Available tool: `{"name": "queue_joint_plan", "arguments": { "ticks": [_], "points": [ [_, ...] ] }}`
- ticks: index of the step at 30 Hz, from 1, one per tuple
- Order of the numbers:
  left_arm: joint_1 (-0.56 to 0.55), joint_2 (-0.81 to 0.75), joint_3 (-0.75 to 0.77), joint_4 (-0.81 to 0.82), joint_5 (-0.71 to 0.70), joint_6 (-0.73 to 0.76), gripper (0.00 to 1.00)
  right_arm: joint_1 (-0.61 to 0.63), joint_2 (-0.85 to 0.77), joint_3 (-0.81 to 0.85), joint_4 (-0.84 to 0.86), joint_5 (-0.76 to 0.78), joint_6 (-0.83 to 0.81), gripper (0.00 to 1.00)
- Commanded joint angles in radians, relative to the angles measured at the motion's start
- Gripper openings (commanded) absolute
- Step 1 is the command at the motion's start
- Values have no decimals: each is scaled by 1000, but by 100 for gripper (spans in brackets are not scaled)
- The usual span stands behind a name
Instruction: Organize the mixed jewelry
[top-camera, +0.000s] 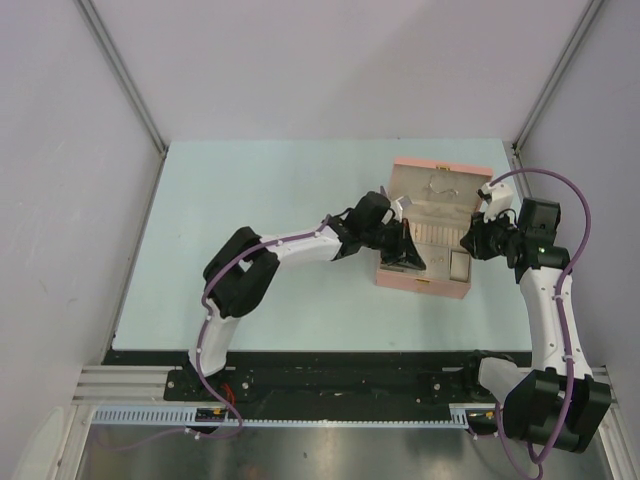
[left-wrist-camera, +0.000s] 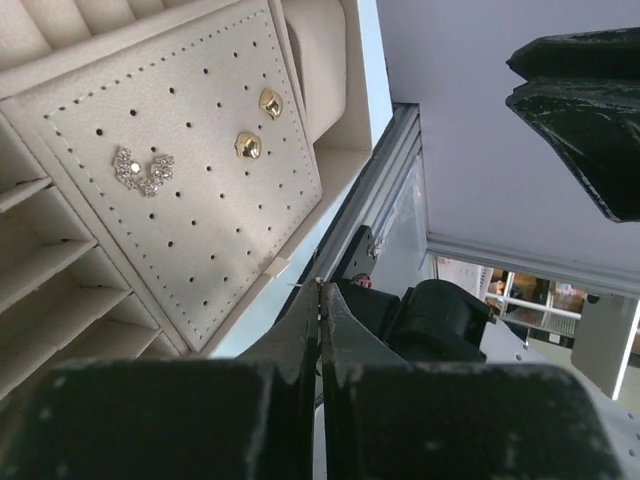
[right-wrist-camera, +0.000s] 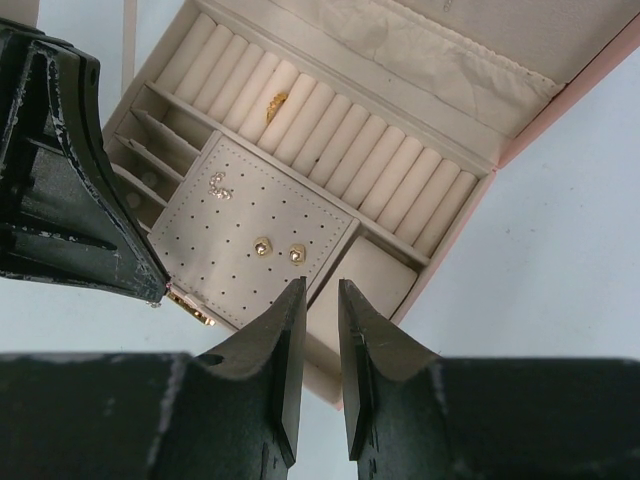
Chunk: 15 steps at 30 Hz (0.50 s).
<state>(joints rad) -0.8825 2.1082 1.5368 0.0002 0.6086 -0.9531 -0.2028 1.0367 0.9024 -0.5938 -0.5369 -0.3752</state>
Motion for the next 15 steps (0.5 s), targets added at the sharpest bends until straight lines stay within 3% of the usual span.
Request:
{"name": "queue_joint_plan", "arguments": {
  "ticks": [1,15],
  "points": [
    [13,1,-35,162,80,-81,0,-6,-15,1,20,-17,-5,24],
    [48,-4,-133,414,203,-208,0,-10,-23,-2,12,-21,-14,24]
  ]
}}
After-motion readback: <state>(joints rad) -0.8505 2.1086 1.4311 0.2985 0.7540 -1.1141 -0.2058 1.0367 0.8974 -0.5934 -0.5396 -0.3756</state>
